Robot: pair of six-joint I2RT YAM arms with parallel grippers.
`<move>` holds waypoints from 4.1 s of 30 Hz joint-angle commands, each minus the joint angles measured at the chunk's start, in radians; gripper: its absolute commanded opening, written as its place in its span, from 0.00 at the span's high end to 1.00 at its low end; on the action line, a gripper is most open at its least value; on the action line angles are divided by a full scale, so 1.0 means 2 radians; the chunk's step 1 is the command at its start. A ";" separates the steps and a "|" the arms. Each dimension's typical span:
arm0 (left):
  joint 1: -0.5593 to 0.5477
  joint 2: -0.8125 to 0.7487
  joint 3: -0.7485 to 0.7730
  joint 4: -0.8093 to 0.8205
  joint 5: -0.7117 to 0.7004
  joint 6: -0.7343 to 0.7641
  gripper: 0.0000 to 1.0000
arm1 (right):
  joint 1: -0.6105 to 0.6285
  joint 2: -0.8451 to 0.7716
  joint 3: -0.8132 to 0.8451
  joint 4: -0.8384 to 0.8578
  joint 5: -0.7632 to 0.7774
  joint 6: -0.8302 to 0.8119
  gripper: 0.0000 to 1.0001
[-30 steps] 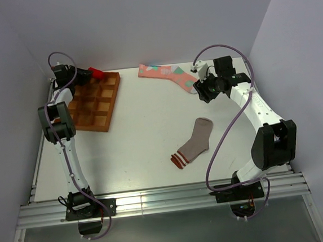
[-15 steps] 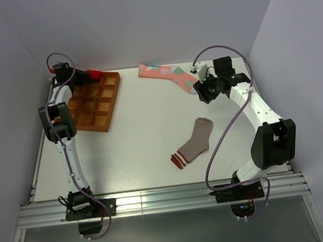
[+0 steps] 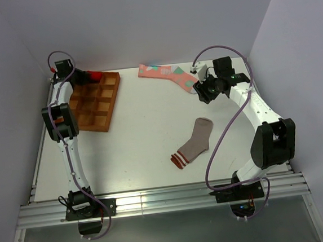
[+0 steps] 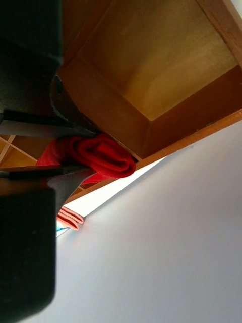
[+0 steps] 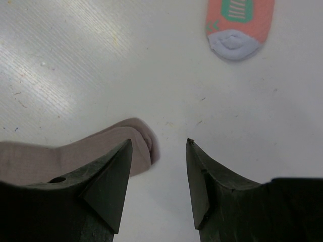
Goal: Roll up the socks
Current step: Place the sock in the storage box.
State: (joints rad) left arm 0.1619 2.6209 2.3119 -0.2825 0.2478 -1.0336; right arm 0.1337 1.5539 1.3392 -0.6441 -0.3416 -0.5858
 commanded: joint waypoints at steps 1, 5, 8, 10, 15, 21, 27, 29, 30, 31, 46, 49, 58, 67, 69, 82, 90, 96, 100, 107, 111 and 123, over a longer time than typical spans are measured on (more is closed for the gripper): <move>0.000 0.018 0.017 -0.060 -0.042 0.019 1.00 | -0.004 0.005 0.005 0.000 -0.006 -0.005 0.46; -0.001 0.020 0.014 -0.079 -0.040 0.016 1.00 | -0.004 0.005 0.005 -0.002 -0.007 -0.006 0.46; -0.002 0.030 0.029 -0.098 -0.046 0.021 1.00 | -0.004 0.005 0.007 -0.002 -0.008 -0.005 0.46; -0.004 0.029 0.025 -0.108 -0.049 0.027 0.98 | -0.004 0.005 0.008 -0.005 -0.010 -0.006 0.46; -0.004 0.029 0.027 -0.136 -0.069 0.037 0.96 | -0.004 0.011 0.014 -0.013 -0.013 -0.007 0.47; -0.004 0.043 0.052 -0.173 -0.096 0.057 1.00 | -0.004 0.010 0.014 -0.014 -0.013 -0.009 0.47; -0.007 0.036 0.025 -0.173 -0.113 0.067 1.00 | -0.004 0.012 0.018 -0.018 -0.017 -0.010 0.48; -0.007 0.035 0.025 -0.176 -0.122 0.066 1.00 | -0.004 0.013 0.018 -0.019 -0.017 -0.011 0.48; -0.006 0.038 0.031 -0.181 -0.122 0.064 1.00 | -0.004 0.014 0.019 -0.022 -0.019 -0.010 0.48; -0.007 0.038 0.036 -0.187 -0.146 0.064 1.00 | -0.004 0.014 0.019 -0.022 -0.019 -0.010 0.48; -0.026 0.035 0.050 -0.199 -0.212 0.063 1.00 | -0.004 0.017 0.018 -0.027 -0.016 -0.014 0.48; -0.030 0.037 0.060 -0.210 -0.223 0.063 1.00 | -0.004 0.018 0.018 -0.030 -0.014 -0.016 0.48; -0.041 0.046 0.075 -0.233 -0.245 0.072 0.99 | -0.004 0.023 0.018 -0.039 -0.013 -0.029 0.49; -0.050 0.057 0.087 -0.244 -0.247 0.073 0.97 | -0.004 0.026 0.021 -0.046 -0.016 -0.034 0.49; -0.050 0.058 0.087 -0.242 -0.246 0.072 0.97 | -0.003 0.026 0.021 -0.048 -0.016 -0.035 0.49; -0.040 -0.006 -0.006 -0.160 -0.171 0.037 0.63 | -0.003 0.025 0.015 -0.043 -0.012 -0.038 0.50; -0.034 -0.046 -0.032 -0.127 -0.130 0.019 0.55 | -0.003 0.031 0.025 -0.051 -0.017 -0.033 0.50; -0.031 -0.069 -0.061 -0.103 -0.111 0.014 0.52 | -0.004 0.034 0.031 -0.055 -0.018 -0.033 0.50; -0.030 -0.080 -0.063 -0.103 -0.109 0.014 0.52 | -0.004 0.038 0.035 -0.057 -0.019 -0.034 0.50; -0.030 -0.092 -0.048 -0.113 -0.118 0.017 0.52 | -0.004 0.045 0.048 -0.063 -0.025 -0.032 0.50; -0.029 -0.097 -0.049 -0.113 -0.118 0.018 0.52 | -0.004 0.048 0.050 -0.065 -0.029 -0.031 0.50; -0.033 -0.143 -0.079 -0.083 -0.122 0.034 0.53 | -0.004 0.048 0.048 -0.067 -0.029 -0.029 0.50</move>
State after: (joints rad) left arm 0.0994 2.4310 2.1517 -0.4763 0.0040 -1.0027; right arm 0.1333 1.6482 1.3937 -0.7715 -0.3862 -0.6483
